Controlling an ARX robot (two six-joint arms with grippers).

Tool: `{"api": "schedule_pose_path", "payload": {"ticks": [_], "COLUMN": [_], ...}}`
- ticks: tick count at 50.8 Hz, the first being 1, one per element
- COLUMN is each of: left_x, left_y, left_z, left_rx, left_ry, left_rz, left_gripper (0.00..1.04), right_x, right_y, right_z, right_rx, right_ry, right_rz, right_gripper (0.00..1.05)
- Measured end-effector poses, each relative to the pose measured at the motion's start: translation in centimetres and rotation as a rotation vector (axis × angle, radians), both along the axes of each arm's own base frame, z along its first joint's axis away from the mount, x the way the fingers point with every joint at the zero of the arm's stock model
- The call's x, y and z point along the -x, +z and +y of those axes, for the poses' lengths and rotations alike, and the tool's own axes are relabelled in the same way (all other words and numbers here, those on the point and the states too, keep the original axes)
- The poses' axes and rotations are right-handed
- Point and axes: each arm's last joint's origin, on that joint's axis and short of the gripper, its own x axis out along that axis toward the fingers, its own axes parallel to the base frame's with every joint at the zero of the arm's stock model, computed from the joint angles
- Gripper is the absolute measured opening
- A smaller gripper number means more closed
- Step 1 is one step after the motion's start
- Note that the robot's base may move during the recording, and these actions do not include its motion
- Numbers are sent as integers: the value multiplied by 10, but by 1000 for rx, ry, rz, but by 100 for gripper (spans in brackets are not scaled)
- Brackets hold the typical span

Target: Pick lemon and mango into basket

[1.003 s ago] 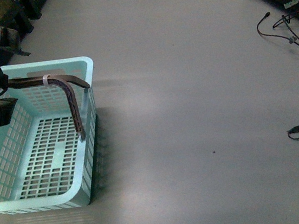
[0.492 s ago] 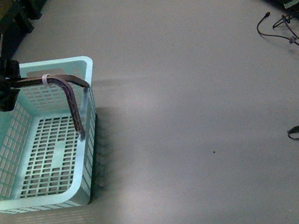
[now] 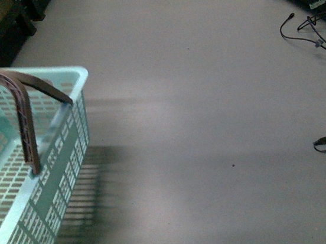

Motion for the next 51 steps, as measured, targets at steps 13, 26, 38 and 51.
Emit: {"api": "schedule_pose_path", "payload": {"ticks": [13, 26, 38, 51], "left_x": [56, 95, 125, 130], "left_y": [114, 169, 207, 212], "left_z": [1, -1, -4, -6], "left_rx": [54, 97, 131, 135], "left_ry": [12, 23, 11, 0], "left_rz": [-247, -344, -431, -438], "left_gripper": [5, 5, 5, 5], "right_x": [0, 0, 0, 0], "right_y": [0, 0, 0, 0], "right_z": [0, 0, 0, 0], "right_rx": [0, 0, 0, 0], "right_ry": [0, 0, 0, 0], "right_rz": [0, 0, 0, 0], "right_gripper": [96, 96, 96, 96]}}
